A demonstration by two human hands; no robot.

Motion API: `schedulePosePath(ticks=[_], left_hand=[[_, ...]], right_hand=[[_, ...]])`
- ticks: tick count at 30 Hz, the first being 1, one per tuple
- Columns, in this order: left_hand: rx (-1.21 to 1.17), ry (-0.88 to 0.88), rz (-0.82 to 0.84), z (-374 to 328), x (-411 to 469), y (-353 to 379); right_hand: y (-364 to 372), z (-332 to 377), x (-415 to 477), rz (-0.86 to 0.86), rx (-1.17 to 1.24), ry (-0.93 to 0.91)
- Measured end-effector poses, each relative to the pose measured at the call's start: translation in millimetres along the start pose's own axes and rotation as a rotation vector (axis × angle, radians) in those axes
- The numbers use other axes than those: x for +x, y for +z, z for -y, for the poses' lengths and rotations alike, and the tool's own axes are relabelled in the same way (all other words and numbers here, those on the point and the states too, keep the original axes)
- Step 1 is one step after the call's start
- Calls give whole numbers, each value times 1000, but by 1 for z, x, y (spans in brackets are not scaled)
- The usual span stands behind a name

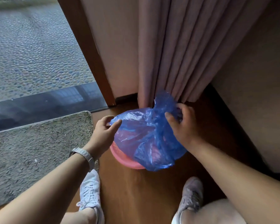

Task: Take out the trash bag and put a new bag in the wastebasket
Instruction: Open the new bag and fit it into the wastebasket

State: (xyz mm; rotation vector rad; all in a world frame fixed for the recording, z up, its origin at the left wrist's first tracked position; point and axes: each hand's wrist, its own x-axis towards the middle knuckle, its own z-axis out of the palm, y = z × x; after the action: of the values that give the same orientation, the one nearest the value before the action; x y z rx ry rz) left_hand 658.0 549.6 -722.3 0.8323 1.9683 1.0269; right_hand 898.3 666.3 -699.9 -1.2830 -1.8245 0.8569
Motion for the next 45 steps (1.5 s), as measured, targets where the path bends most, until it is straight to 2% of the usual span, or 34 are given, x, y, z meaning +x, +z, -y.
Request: schedulePosePath(ticks=[2,4,6,11,18,23,26,28,30,34,36,38,40,41,43,45], left_hand=[[90,-41,39,23,22,4],[129,-90,73,43,37,14],[146,-97,87,45,40,25],[264,-64,142,44,30,46],[335,20,243,59,36,48],[481,39,456,74,39,45],[548,59,489,82,39,45],[534,44,491,83,43,42],[534,48,485,81,46,39],[608,132,371,76,50,26],[630,135,356,74,50,14],[678,134,367,72,47,-1],[730,160,355,72,41,-13],[727,168,337,72,39,-18],[673,158,273,67,35,-26],[594,145,184,58,31,-29]], right_hand=[[0,-7,13,-112,83,83],[3,-14,27,-184,255,256],[4,-34,40,-180,309,401],[30,-92,33,267,286,692],[63,-97,5,567,251,538],[79,-112,-1,692,-150,319],[86,-109,-3,737,-362,163],[91,-100,-2,755,-419,95],[96,-93,0,795,-413,93],[113,-86,4,958,-399,254],[120,-82,5,968,-288,423],[132,-80,9,936,-119,679],[132,-66,9,879,-80,752],[133,-66,9,853,-133,766],[134,-75,14,851,-206,589],[121,-67,20,777,-283,446]])
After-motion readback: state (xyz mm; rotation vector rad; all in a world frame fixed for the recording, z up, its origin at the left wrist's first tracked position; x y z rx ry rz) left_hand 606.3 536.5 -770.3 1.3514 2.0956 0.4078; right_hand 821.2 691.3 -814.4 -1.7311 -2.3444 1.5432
